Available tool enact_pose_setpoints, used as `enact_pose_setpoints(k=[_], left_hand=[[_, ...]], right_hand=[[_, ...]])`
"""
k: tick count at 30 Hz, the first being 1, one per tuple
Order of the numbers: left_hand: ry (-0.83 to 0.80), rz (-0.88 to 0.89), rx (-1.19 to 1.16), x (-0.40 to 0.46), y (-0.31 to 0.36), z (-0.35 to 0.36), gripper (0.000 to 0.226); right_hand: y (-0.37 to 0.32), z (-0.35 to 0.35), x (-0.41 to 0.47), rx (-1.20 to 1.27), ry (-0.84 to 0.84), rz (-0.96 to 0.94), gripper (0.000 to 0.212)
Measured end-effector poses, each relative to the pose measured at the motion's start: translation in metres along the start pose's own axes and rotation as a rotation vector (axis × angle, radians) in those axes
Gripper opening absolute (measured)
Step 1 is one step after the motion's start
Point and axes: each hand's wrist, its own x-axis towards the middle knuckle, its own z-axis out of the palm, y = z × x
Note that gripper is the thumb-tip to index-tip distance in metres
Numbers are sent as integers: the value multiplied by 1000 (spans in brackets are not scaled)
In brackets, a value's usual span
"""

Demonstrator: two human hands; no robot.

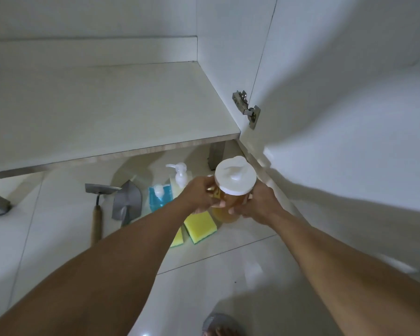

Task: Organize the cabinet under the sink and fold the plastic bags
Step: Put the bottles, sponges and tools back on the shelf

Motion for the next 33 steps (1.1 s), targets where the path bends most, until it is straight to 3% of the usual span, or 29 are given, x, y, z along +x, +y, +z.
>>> enact_pose_setpoints(k=[9, 12, 15, 20, 33], left_hand=[[151, 118, -33, -53, 64, -84, 47], [217, 159, -13, -70, 93, -113, 61], [276, 166, -12, -71, 117, -141, 72], [324, 154, -103, -40, 136, -180, 80], [451, 69, -29, 126, 123, -245, 82]], right_hand=[[-112, -21, -14, -127, -42, -153, 53], [-154, -26, -18, -120, -27, -175, 40], [-190, -30, -10, -108, -3, -201, 51], [-228, -29, 40, -135, 23, -281, 66], [-251, 0, 221, -345, 61, -297, 25]])
